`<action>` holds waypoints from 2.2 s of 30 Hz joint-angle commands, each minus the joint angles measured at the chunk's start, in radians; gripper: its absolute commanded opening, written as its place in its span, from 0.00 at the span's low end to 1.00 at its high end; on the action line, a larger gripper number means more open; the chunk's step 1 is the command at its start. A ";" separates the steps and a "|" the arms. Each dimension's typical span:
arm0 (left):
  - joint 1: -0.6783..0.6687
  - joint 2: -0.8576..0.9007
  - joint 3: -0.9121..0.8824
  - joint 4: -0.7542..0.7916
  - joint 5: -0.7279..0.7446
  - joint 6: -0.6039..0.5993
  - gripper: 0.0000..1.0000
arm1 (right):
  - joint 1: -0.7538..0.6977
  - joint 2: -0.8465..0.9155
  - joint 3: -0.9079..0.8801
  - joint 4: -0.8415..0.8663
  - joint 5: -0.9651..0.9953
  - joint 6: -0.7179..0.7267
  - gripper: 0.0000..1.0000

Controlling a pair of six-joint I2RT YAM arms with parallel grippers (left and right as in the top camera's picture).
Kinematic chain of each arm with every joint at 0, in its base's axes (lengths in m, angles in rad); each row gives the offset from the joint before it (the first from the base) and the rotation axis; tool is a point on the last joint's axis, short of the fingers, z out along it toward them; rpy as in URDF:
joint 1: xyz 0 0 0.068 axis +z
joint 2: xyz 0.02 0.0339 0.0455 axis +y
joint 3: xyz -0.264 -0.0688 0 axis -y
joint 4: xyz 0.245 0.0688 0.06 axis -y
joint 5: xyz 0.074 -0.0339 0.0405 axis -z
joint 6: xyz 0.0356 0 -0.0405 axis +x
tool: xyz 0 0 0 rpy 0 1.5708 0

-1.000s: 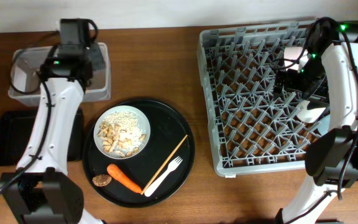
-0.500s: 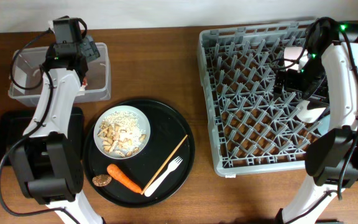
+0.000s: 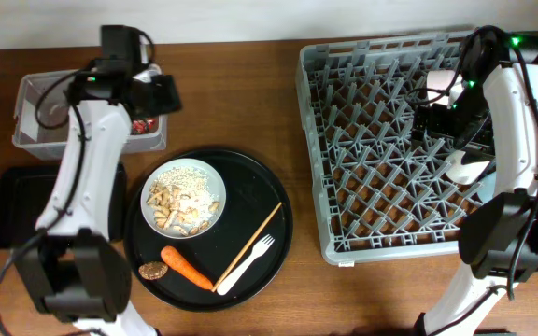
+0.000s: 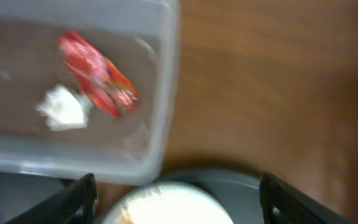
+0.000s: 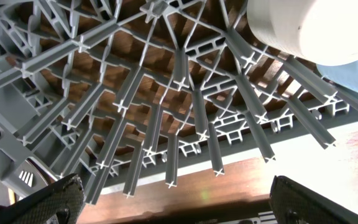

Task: Sort waste into correct bins and load items into the dishwasher rack
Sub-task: 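Move left gripper to the white plate and grasp its rim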

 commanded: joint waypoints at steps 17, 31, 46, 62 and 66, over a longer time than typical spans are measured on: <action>-0.325 -0.044 -0.195 -0.187 0.059 -0.425 0.96 | 0.000 -0.024 -0.066 -0.005 0.005 0.003 0.99; -0.338 -0.028 -0.471 0.141 0.084 -0.428 0.80 | 0.000 -0.024 -0.104 -0.005 0.005 0.003 0.99; -0.338 0.055 -0.502 0.319 0.039 -0.428 0.70 | 0.000 -0.024 -0.104 -0.005 0.005 0.003 0.99; -0.333 -0.032 -0.443 0.273 0.020 -0.393 0.71 | 0.000 -0.024 -0.104 -0.005 0.005 0.003 0.99; -0.333 -0.027 -0.444 0.230 -0.027 -0.394 0.71 | 0.000 -0.024 -0.104 -0.004 0.005 0.003 0.99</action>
